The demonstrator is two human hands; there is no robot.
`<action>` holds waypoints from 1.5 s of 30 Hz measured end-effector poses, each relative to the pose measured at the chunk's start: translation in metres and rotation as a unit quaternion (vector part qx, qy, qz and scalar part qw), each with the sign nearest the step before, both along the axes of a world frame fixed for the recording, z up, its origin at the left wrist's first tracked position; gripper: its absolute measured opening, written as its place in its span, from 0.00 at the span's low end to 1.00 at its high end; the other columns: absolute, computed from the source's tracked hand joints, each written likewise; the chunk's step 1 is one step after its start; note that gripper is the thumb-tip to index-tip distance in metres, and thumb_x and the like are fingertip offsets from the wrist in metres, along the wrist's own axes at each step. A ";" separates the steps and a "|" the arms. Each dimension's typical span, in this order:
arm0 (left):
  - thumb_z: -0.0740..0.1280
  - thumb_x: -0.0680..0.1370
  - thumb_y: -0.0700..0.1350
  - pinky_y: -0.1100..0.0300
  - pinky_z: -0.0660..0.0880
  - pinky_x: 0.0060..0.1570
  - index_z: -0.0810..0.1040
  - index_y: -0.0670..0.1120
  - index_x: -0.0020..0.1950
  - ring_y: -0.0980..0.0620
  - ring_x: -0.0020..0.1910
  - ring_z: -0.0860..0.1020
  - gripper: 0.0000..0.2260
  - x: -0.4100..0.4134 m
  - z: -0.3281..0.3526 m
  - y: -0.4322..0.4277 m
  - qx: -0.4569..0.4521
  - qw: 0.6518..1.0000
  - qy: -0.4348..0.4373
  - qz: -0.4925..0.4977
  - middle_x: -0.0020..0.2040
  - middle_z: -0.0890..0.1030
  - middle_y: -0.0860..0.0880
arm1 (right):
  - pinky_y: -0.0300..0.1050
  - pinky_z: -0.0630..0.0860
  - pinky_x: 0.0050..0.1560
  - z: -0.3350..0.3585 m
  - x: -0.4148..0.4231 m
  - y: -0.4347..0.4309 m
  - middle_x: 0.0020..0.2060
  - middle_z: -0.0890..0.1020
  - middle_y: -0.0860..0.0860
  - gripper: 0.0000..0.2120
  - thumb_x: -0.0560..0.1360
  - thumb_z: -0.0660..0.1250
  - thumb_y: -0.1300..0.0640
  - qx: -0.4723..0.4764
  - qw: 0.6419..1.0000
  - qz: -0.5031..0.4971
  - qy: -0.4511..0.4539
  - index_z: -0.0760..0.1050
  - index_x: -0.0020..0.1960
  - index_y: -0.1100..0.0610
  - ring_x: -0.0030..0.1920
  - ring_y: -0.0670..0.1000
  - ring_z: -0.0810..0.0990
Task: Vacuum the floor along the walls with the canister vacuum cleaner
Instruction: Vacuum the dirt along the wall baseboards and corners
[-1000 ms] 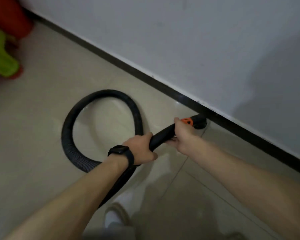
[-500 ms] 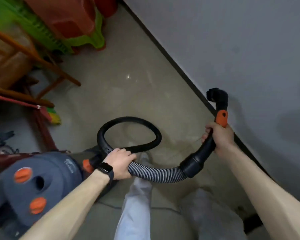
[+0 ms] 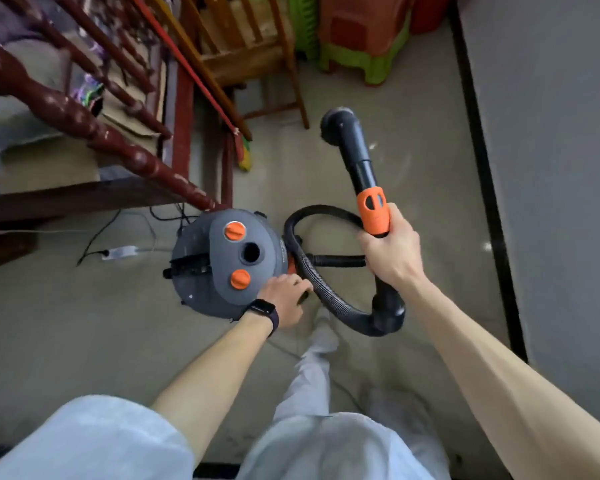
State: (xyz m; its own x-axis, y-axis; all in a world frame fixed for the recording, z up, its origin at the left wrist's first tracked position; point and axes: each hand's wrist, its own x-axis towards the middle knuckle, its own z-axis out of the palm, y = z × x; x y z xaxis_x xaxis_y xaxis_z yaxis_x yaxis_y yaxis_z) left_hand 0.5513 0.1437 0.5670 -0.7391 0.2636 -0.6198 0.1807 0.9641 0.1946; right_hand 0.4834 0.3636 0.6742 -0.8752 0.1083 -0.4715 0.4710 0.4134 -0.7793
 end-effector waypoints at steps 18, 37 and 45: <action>0.70 0.65 0.50 0.52 0.76 0.52 0.74 0.49 0.55 0.41 0.54 0.77 0.19 -0.088 -0.056 -0.230 -0.115 0.937 -0.180 0.277 0.54 0.79 0.45 | 0.55 0.81 0.37 -0.093 -0.035 -0.131 0.36 0.82 0.63 0.10 0.70 0.69 0.55 0.053 0.995 0.018 -0.084 0.69 0.44 0.54 0.29 0.56 0.77; 0.63 0.75 0.48 0.51 0.75 0.57 0.72 0.48 0.66 0.42 0.62 0.76 0.19 -0.164 -0.049 -0.180 -0.177 0.968 -0.175 -0.024 0.65 0.77 0.44 | 0.55 0.79 0.40 -0.083 0.020 -0.082 0.33 0.81 0.59 0.09 0.71 0.70 0.57 0.063 0.977 -0.189 -0.081 0.69 0.42 0.54 0.36 0.64 0.80; 0.65 0.72 0.49 0.53 0.76 0.52 0.74 0.49 0.59 0.40 0.59 0.77 0.16 -0.217 -0.059 -0.167 -0.200 0.966 -0.131 -0.102 0.61 0.78 0.42 | 0.51 0.76 0.34 -0.097 0.031 -0.069 0.27 0.77 0.59 0.09 0.73 0.69 0.61 -0.021 0.938 -0.337 -0.073 0.68 0.46 0.60 0.25 0.56 0.74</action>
